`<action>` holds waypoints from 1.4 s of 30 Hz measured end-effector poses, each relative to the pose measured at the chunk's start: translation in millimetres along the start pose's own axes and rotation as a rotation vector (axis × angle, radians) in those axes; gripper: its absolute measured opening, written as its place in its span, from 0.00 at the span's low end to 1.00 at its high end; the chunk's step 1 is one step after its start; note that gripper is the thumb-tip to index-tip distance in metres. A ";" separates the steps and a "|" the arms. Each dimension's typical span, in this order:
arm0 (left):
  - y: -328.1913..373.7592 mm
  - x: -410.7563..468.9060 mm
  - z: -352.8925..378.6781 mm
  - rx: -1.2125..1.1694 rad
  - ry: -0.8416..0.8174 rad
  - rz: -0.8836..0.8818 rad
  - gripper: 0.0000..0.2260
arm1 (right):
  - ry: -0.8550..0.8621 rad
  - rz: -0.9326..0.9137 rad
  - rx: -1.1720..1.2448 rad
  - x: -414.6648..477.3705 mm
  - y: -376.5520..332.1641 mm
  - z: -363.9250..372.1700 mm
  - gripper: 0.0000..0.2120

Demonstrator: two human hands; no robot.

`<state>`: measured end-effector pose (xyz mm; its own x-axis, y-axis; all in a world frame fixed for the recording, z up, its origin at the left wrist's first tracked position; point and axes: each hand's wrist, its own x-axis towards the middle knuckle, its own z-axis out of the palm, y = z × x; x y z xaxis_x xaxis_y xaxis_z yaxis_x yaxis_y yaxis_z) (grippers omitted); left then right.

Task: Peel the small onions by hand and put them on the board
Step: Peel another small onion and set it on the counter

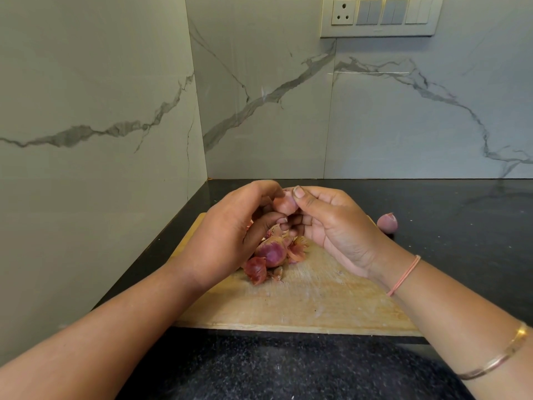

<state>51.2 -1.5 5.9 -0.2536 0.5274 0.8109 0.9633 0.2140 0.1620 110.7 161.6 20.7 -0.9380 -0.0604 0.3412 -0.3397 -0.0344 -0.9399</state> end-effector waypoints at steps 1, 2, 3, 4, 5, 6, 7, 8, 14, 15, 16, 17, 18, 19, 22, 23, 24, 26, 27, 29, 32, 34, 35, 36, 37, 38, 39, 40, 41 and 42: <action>0.0 0.1 -0.1 -0.008 -0.008 -0.006 0.10 | 0.004 0.001 -0.017 -0.2 0.1 0.1 0.14; 0.0 -0.1 0.0 0.000 -0.015 -0.004 0.11 | 0.007 0.003 -0.031 -0.4 0.2 0.1 0.14; -0.1 -0.3 0.4 0.010 -0.019 -0.001 0.11 | 0.009 0.006 -0.038 -0.8 0.1 0.2 0.15; 0.0 -0.4 0.7 0.019 -0.017 -0.001 0.10 | 0.009 0.008 -0.039 -0.9 0.0 0.4 0.15; 0.1 -0.2 0.7 0.026 -0.011 0.001 0.09 | 0.009 0.010 -0.033 -1.2 -0.7 0.8 0.15; 0.3 0.0 0.6 0.034 -0.004 0.009 0.08 | 0.008 0.012 -0.020 -1.3 -1.3 1.2 0.15; 1.0 0.3 0.2 0.044 0.002 0.020 0.05 | 0.009 0.012 -0.002 -1.5 -1.9 1.6 0.16; 1.6 0.6 0.1 0.057 0.005 0.030 0.04 | 0.009 0.011 0.014 -1.4 -2.0 1.6 0.16; 0.0 0.5 1.0 -0.003 0.045 -0.098 0.05 | 0.015 -0.024 -0.014 -0.3 0.2 -0.4 0.11; -0.6 0.6 0.7 -0.031 0.055 -0.149 0.06 | 0.025 -0.027 -0.028 0.1 0.8 -1.5 0.09; -1.3 0.4 0.4 -0.068 0.060 -0.206 0.07 | 0.036 -0.028 -0.040 0.6 1.6 -2.6 0.09; -0.7 0.5 -0.1 -0.116 0.062 -0.265 0.07 | 0.043 -0.029 -0.051 0.9 2.4 -3.4 0.09; 0.3 0.8 0.1 -0.168 0.064 -0.320 0.07 | 0.042 -0.031 -0.065 0.8 2.9 -3.9 0.10; 1.3 1.3 0.6 -0.216 0.068 -0.370 0.06 | 0.037 -0.034 -0.082 0.4 3.4 -4.1 0.10; 5.1 2.1 1.6 -0.307 0.115 -0.468 0.08 | 0.022 -0.045 -0.142 -0.7 5.2 -2.2 0.10; 6.1 2.6 1.5 -0.320 0.131 -0.491 0.08 | 0.020 -0.054 -0.166 -0.9 5.9 -1.8 0.11; 6.5 2.9 1.4 -0.325 0.142 -0.513 0.05 | 0.021 -0.064 -0.184 -0.6 6.6 -1.7 0.11; 7.4 3.6 1.3 -0.333 0.150 -0.548 0.01 | 0.025 -0.081 -0.204 -0.2 7.7 -1.5 0.12; 8.5 4.0 1.5 -0.345 0.156 -0.560 0.02 | 0.030 -0.088 -0.214 0.1 8.0 -1.3 0.13; 9.5 4.3 2.5 -0.374 0.168 -0.575 0.03 | 0.046 -0.099 -0.237 0.2 8.2 -1.0 0.14; 10.4 4.8 5.2 -0.402 0.193 -0.601 0.03 | 0.064 -0.115 -0.268 0.1 8.1 0.0 0.14; 9.9 4.6 6.9 -0.400 0.206 -0.621 0.04 | 0.070 -0.120 -0.288 0.2 8.0 1.1 0.14; 9.3 4.6 7.5 -0.384 0.208 -0.627 0.04 | 0.070 -0.121 -0.293 0.2 8.1 1.5 0.14; 8.8 4.5 7.9 -0.361 0.206 -0.631 0.03 | 0.069 -0.122 -0.300 0.2 8.3 1.7 0.13; 8.4 4.5 8.1 -0.339 0.204 -0.632 0.03 | 0.067 -0.122 -0.305 0.2 8.5 1.9 0.13; 8.0 4.4 8.3 -0.319 0.204 -0.630 0.03 | 0.065 -0.121 -0.306 0.1 8.6 2.1 0.13; 7.6 4.3 8.4 -0.302 0.206 -0.622 0.04 | 0.062 -0.118 -0.298 0.1 8.4 2.4 0.13; 7.3 4.1 8.3 -0.287 0.207 -0.613 0.04 | 0.058 -0.114 -0.287 -0.1 8.2 2.6 0.13; 7.3 4.2 8.4 -0.275 0.206 -0.605 0.04 | 0.053 -0.110 -0.276 0.1 8.1 2.8 0.12; 7.5 4.1 8.3 -0.270 0.205 -0.601 0.04 | 0.050 -0.105 -0.268 0.3 8.3 2.9 0.12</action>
<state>56.7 9.1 5.9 -0.7540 0.2094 0.6225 0.6561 0.1941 0.7293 107.8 158.4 13.0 -0.8967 -0.0206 0.4422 -0.4349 0.2269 -0.8714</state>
